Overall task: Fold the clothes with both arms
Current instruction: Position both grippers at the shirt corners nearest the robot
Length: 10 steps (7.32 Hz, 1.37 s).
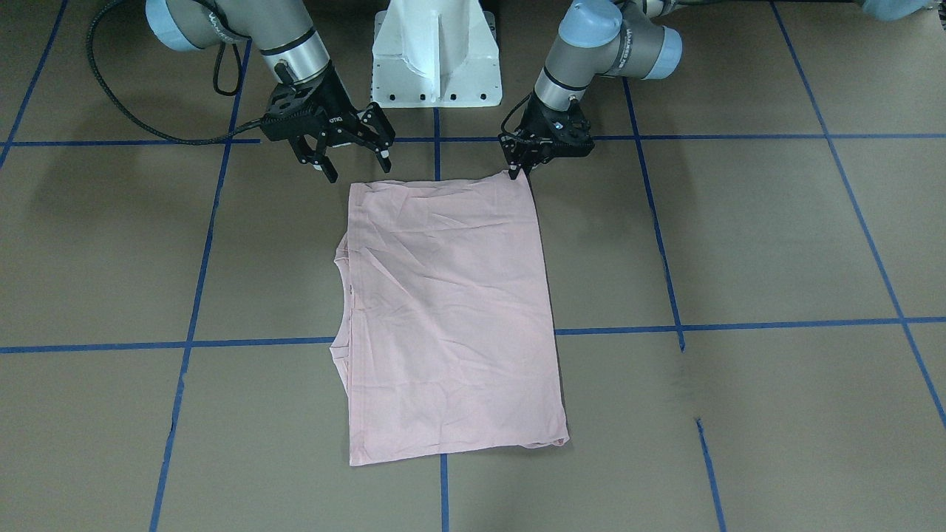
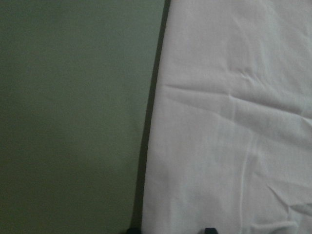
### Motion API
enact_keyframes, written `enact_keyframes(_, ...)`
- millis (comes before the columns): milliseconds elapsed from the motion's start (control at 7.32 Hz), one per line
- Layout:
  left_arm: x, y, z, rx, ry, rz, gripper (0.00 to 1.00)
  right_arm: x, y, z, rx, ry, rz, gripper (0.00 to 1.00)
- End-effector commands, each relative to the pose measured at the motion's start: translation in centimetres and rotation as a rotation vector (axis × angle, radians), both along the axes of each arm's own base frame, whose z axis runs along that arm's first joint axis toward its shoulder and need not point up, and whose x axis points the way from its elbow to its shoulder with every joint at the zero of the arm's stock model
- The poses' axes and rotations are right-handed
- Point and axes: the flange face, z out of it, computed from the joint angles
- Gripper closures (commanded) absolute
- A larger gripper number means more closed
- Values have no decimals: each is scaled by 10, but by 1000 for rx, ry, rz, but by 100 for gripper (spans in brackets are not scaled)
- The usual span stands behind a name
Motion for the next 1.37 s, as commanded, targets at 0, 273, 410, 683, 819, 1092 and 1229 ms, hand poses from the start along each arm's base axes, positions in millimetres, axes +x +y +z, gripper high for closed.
enact_keyframes(0,-1,0,-4,4,8,2,100,-4,0,3,-18,11,6,0)
enact_keyframes(273,-3,0,-10,6,20,-1,100,-24,5,2,-184,42,59,10)
enact_keyframes(410,-3,0,-10,6,19,-1,100,-43,10,-4,-319,52,120,24)
enact_keyframes(683,-3,0,-15,10,27,-3,100,-69,22,11,-441,69,176,33)
enact_keyframes(819,-3,0,-15,9,27,-5,100,-81,25,23,-477,87,195,35)
enact_keyframes(1092,-3,-1,-15,10,28,-7,100,-101,39,16,-492,143,221,36)
enact_keyframes(1229,-3,0,-16,10,30,-5,100,-106,43,11,-491,167,224,36)
